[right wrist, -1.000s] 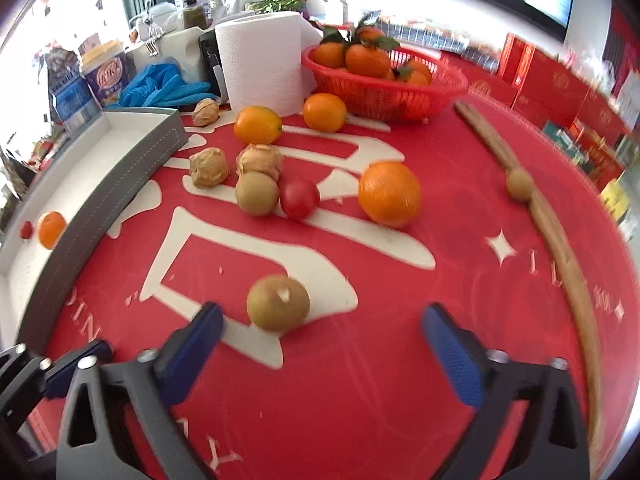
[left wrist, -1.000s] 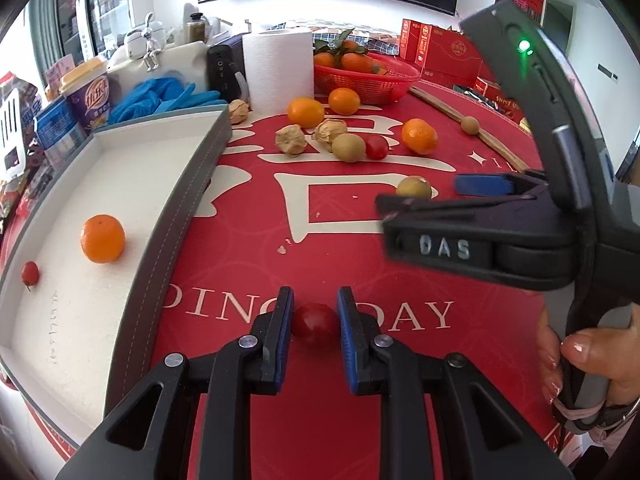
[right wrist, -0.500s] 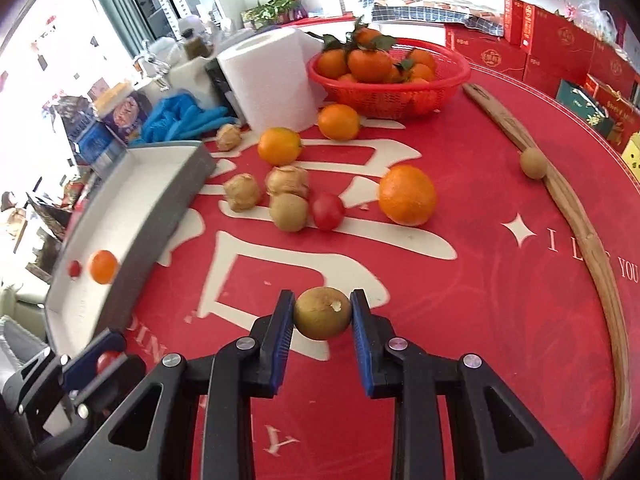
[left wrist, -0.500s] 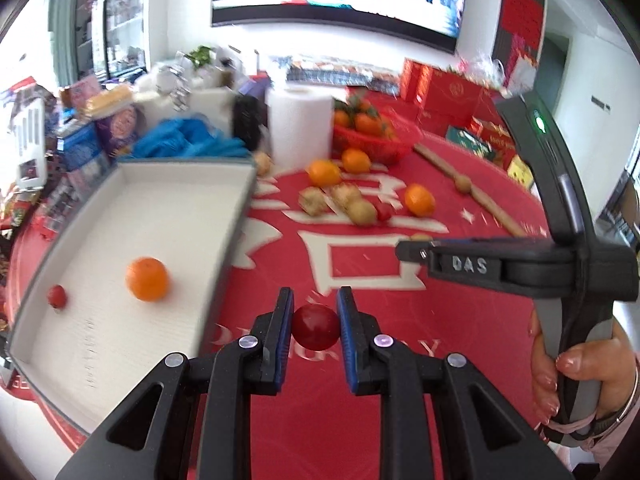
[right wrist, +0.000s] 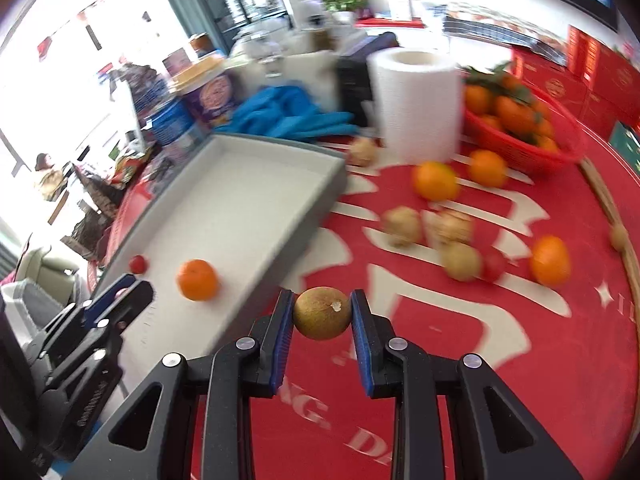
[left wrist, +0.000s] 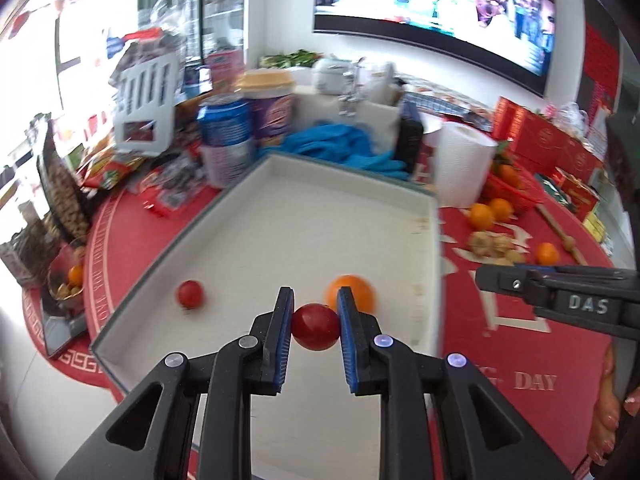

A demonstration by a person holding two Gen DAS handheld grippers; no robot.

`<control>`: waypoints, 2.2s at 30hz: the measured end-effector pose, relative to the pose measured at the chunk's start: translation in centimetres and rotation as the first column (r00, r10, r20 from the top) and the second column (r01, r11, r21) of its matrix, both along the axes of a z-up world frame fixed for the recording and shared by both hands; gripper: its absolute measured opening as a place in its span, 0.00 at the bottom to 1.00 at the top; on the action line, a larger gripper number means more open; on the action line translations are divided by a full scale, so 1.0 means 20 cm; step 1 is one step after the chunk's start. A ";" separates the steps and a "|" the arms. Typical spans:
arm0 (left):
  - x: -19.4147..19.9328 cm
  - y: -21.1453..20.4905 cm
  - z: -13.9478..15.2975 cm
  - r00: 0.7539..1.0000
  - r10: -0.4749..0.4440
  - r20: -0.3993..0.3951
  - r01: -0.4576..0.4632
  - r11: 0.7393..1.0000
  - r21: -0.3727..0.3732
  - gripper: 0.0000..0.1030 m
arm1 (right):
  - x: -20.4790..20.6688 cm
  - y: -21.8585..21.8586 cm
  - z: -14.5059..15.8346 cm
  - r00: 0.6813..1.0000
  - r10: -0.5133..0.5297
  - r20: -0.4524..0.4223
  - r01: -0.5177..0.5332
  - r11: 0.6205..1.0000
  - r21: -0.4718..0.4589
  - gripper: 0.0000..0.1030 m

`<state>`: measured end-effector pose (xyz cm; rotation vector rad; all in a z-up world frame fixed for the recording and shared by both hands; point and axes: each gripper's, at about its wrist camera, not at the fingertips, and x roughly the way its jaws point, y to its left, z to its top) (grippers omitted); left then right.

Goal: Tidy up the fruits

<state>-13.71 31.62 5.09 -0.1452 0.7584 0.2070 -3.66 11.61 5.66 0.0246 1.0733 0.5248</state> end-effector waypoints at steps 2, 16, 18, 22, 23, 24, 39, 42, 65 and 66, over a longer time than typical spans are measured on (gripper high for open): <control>0.00 0.04 -0.02 1.000 0.011 -0.009 -0.011 1.000 -0.008 0.23 | 0.01 0.10 0.01 1.000 0.028 0.007 -0.028 1.000 -0.002 0.29; -0.01 -0.02 -0.03 0.999 -0.011 0.037 0.010 1.000 0.028 0.80 | 0.04 0.19 0.03 0.999 0.004 0.033 -0.005 1.000 0.030 1.00; -0.02 -0.09 0.01 0.997 -0.053 0.059 0.051 0.998 0.028 0.80 | 0.01 0.07 0.08 0.997 -0.038 0.072 0.035 0.999 0.040 1.00; -0.02 -0.34 0.07 0.975 -0.204 0.084 0.204 0.979 0.013 0.83 | -0.08 -0.31 0.08 0.976 -0.195 0.094 0.195 0.981 0.007 1.00; -0.01 -0.42 0.07 0.968 -0.241 0.074 0.240 0.971 0.017 0.84 | -0.10 -0.41 0.05 0.967 -0.243 0.081 0.244 0.970 -0.003 1.00; 0.01 -0.50 0.07 0.957 -0.283 0.058 0.282 0.959 0.019 0.86 | -0.11 -0.53 0.01 0.952 -0.301 0.051 0.302 0.953 -0.015 1.00; 0.33 -0.97 -0.22 0.924 -0.350 -0.156 0.351 0.936 -0.021 0.89 | -0.15 -1.06 -0.21 0.845 -0.533 0.043 0.535 0.840 -0.093 1.00; 0.34 -0.98 -0.23 0.911 -0.375 -0.170 0.379 0.925 -0.006 0.95 | -0.19 -1.04 -0.21 0.850 -0.518 0.094 0.526 0.841 -0.124 1.00; 0.35 -1.00 -0.25 0.902 -0.390 -0.187 0.397 0.918 0.001 1.00 | -0.17 -1.01 -0.24 0.830 -0.541 0.137 0.558 0.809 -0.184 1.00; 0.35 -1.00 -0.25 0.902 -0.390 -0.187 0.397 0.918 0.001 1.00 | -0.18 -1.01 -0.24 0.830 -0.541 0.137 0.558 0.810 -0.184 1.00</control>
